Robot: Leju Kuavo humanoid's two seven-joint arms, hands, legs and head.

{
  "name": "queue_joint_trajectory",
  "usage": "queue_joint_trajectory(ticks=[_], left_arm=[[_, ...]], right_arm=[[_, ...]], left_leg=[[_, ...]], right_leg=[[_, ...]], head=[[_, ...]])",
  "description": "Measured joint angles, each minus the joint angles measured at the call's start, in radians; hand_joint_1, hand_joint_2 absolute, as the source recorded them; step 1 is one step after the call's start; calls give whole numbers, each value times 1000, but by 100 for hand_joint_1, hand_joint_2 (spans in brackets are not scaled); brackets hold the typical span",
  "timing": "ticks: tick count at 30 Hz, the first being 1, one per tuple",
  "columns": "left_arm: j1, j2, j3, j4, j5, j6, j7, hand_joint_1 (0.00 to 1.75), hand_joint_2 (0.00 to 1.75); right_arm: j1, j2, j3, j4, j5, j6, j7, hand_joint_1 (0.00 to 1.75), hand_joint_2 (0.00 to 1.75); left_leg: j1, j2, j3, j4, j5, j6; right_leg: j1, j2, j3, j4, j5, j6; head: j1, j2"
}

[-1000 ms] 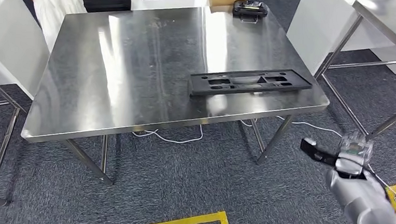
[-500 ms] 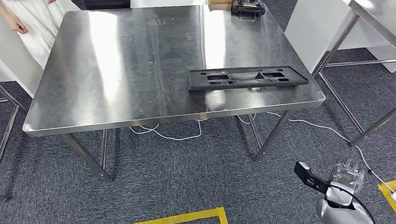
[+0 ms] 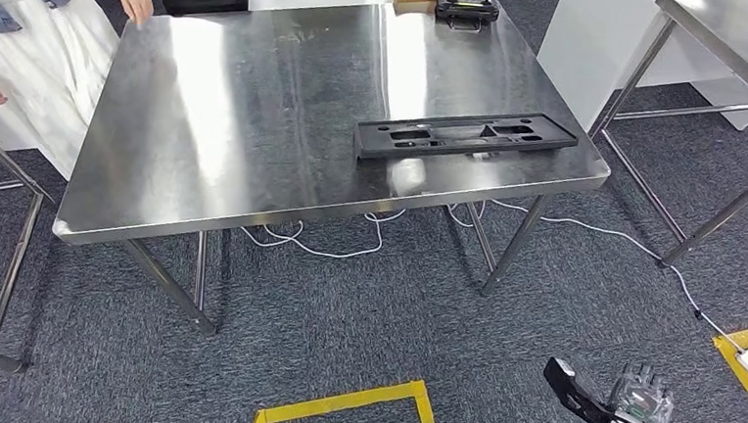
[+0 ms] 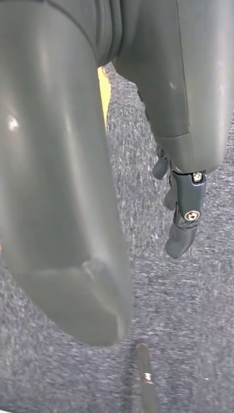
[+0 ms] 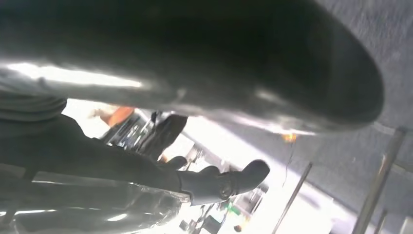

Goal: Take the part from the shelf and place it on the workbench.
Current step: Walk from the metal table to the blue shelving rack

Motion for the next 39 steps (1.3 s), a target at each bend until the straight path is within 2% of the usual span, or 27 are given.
queue_joint_trajectory(ticks=[1, 3, 5, 6, 7, 8, 9, 11, 12, 13, 16, 18, 20, 22, 23, 24, 26, 27, 28, 30, 31, 33, 35, 36, 37, 38, 39], left_arm=[[1, 0, 0, 0, -4, 0, 1, 0, 0], [2, 1, -1, 0, -12, 0, 2, 0, 0], [3, 3, -2, 0, -23, 1, 3, 0, 0], [3, 4, -3, 0, -32, 1, 3, 0, 0], [4, 4, -4, 0, -40, 2, 3, 0, 0], [4, 5, -6, 1, -48, 2, 3, 0, 0], [5, 5, -8, 1, -54, 3, 2, 0, 0], [4, 8, -13, 1, -62, 6, 1, 0, 0], [3, 9, -17, 1, -65, 8, -1, 0, 0], [3, 10, -20, 1, -67, 10, -1, 0, 0], [1, 11, -25, 1, -69, 13, -2, 0, 0], [0, 9, -28, 1, -69, 15, -2, 0, 0], [-1, 8, -30, 1, -70, 19, -1, 0, 0], [-1, 8, -30, 1, -73, 22, 0, 0, 0], [-1, 8, -30, 1, -76, 23, 0, 0, 0], [-1, 7, -31, 1, -79, 23, 0, 0, 0], [-1, 6, -31, 1, -86, 23, 1, 0, 0], [-2, 6, -32, 2, -89, 23, 2, 0, 0], [-3, 6, -33, 2, -92, 23, 4, 0, 0], [-4, 4, -36, 2, -97, 23, 7, 0, 0], [-5, 4, -37, 2, -99, 23, 9, 0, 0], [-5, 2, -39, 2, -100, 23, 10, 0, 0], [-5, -1, -41, 2, -101, 23, 10, 0, 0], [-5, -2, -42, 2, -102, 23, 11, 0, 0], [-5, -3, -45, 2, -103, 23, 11, 0, 0], [-5, -4, -47, 2, -104, 23, 12, 0, 0], [-6, -4, -48, 2, -106, 23, 12, 0, 0]], right_arm=[[17, 7, -14, 1, -18, 3, -12, 0, 0], [51, 27, -43, 4, -52, 23, -41, 0, 0], [93, 56, -73, 9, -89, 84, -91, 0, 87], [120, 74, -89, 12, -109, 134, -130, 0, 131], [151, 95, -106, 16, -125, 190, -177, 0, 175], [184, 116, -120, 22, -135, 241, -223, 0, 175], [215, 138, -130, 26, -139, 279, -258, 0, 175], [266, 184, -139, 34, -133, 319, -289, 0, 175], [281, 205, -141, 37, -130, 331, -292, 0, 175], [293, 220, -144, 39, -128, 342, -294, 0, 175], [311, 250, -151, 45, -126, 358, -295, 0, 175], [314, 259, -158, 48, -131, 362, -294, 0, 175], [315, 266, -167, 49, -139, 370, -295, 0, 87], [317, 274, -174, 50, -141, 381, -307, 0, 0], [318, 278, -175, 51, -141, 387, -318, 0, 44], [319, 282, -178, 51, -144, 394, -330, 0, 87], [316, 289, -188, 52, -154, 407, -346, 0, 175], [314, 291, -194, 52, -158, 412, -349, 0, 175], [312, 294, -199, 52, -162, 418, -350, 0, 175], [312, 296, -207, 52, -169, 429, -350, 0, 175], [312, 297, -212, 53, -172, 435, -349, 0, 175], [312, 299, -221, 54, -179, 442, -344, 0, 175], [313, 301, -228, 54, -183, 445, -337, 0, 175], [313, 301, -231, 55, -184, 446, -333, 0, 175], [314, 302, -235, 55, -185, 446, -328, 0, 175], [314, 302, -239, 56, -188, 446, -322, 0, 175], [314, 302, -242, 56, -190, 446, -317, 0, 175]], left_leg=[[3, -1, -4, 8, -8, -5], [10, -3, -29, 71, -63, -18], [15, -3, -73, 199, -147, -30], [17, -3, -88, 253, -175, -34], [19, -3, -88, 279, -185, -35], [21, -3, -68, 264, -176, -35], [21, -3, -31, 214, -153, -33], [19, -8, 60, 71, -109, -23], [16, -10, 88, 23, -98, -18], [12, -11, 101, -3, -95, -14], [7, -7, 99, -16, -79, 0], [9, -3, 91, -29, -58, 15], [8, -1, 74, -32, -43, 25], [3, 0, 54, -31, -30, 27], [1, 0, 46, -30, -24, 26], [0, 0, 39, -30, -18, 25], [-4, 1, 31, -28, -9, 18], [-7, 2, 28, -27, -6, 15], [-9, 2, 26, -25, -3, 10], [-8, 3, 24, -26, 3, 0], [-5, 2, 20, -21, 1, -7], [2, 0, 0, 24, -39, -23], [12, -3, -43, 144, -124, -37], [16, -3, -66, 214, -161, -44], [21, -3, -79, 264, -182, -49], [25, -3, -75, 277, -184, -53], [29, -2, -50, 249, -166, -56]], right_leg=[[-2, -1, -1, 0, 4, -7], [-7, -3, -6, -1, 12, -22], [-5, -4, -15, -1, 19, -31], [-3, -4, -20, 0, 21, -34], [-1, -5, -23, 0, 23, -35], [0, -6, -25, 0, 24, -35], [1, -6, -26, 1, 26, -34], [3, -4, -28, 2, 30, -28], [4, -3, -29, 2, 33, -24], [5, -2, -31, 2, 37, -18], [7, -1, -37, -1, 46, 2], [10, -1, -64, 46, 11, 0], [9, 0, -119, 176, -64, -13], [8, 0, -155, 285, -113, -12], [8, 0, -143, 285, -115, -6], [8, 0, -108, 240, -102, 1], [10, -1, -4, 80, -65, 6], [13, -1, 33, 16, -50, 2], [15, -1, 54, -23, -41, -4], [19, 0, 55, -35, -32, -19], [16, -1, 56, -37, -26, -26], [7, -1, 54, -40, -12, -43], [4, -2, 46, -40, -1, -52], [5, -2, 41, -38, 2, -52], [5, -2, 34, -35, 5, -51], [4, -2, 29, -30, 7, -50], [3, -1, 24, -26, 7, -48]], head=[[0, 0], [-1, 0], [-2, 0], [-2, 0], [-2, 0], [-2, 0], [-2, 0], [-3, 0], [-3, 0], [-3, 0], [-2, 0], [1, 0], [3, 0], [4, 0], [5, 0], [5, 0], [5, 0], [4, 0], [3, 0], [2, 0], [2, 0], [0, 0], [-1, 0], [-1, 0], [-1, 0], [-2, 0], [-2, 0]])
